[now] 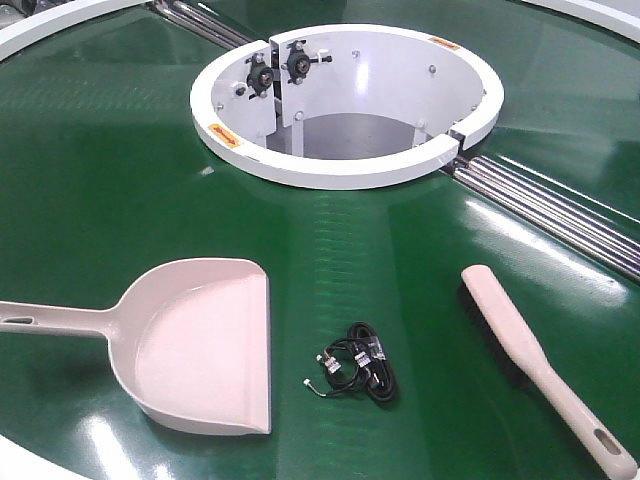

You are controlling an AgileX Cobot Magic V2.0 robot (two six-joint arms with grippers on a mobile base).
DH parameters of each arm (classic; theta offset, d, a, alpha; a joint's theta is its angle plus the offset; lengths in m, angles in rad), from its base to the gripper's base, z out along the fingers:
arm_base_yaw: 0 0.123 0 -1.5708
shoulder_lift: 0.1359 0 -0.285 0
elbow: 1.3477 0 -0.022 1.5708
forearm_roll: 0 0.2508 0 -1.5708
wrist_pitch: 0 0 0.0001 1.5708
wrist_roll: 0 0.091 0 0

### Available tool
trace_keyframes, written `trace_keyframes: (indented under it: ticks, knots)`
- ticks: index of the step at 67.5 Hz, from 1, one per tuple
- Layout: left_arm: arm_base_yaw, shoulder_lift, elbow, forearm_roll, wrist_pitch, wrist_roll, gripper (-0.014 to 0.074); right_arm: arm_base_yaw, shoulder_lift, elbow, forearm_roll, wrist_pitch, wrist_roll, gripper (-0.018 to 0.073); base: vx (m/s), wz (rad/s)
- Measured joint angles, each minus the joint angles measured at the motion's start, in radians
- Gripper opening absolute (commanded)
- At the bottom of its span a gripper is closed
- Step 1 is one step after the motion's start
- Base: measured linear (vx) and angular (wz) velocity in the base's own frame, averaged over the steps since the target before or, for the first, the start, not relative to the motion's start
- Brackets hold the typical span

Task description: Clean and inspect green conveyor with broom and dustpan

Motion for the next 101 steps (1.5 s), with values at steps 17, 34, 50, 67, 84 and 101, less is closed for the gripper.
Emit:
trace_keyframes:
  ticks: [17, 34, 50, 67, 84, 101]
  knots:
    - [0.000, 0.000, 0.000, 0.000, 0.000, 0.000, -0.0006, 0.000, 0.000, 0.000, 0.000, 0.000, 0.000, -0.0010, 0.00, 0.00]
    - [0.000, 0.000, 0.000, 0.000, 0.000, 0.000, -0.0006, 0.000, 0.000, 0.000, 0.000, 0.000, 0.000, -0.0010, 0.00, 0.00]
    - [0.000, 0.000, 0.000, 0.000, 0.000, 0.000, -0.0006, 0.000, 0.000, 0.000, 0.000, 0.000, 0.000, -0.0010, 0.00, 0.00]
    - [0.000, 0.000, 0.000, 0.000, -0.008, 0.000, -0.0006, 0.000, 0.000, 0.000, 0.000, 0.000, 0.000, -0.0010, 0.00, 0.00]
    - [0.000, 0.000, 0.000, 0.003, -0.164, 0.000, -0.0006, 0.000, 0.000, 0.000, 0.000, 0.000, 0.000, -0.0010, 0.00, 0.00]
    - [0.000, 0.110, -0.264, 0.004, -0.071, 0.041, -0.0006, 0.000, 0.000, 0.000, 0.000, 0.000, 0.000, -0.0010, 0.00, 0.00]
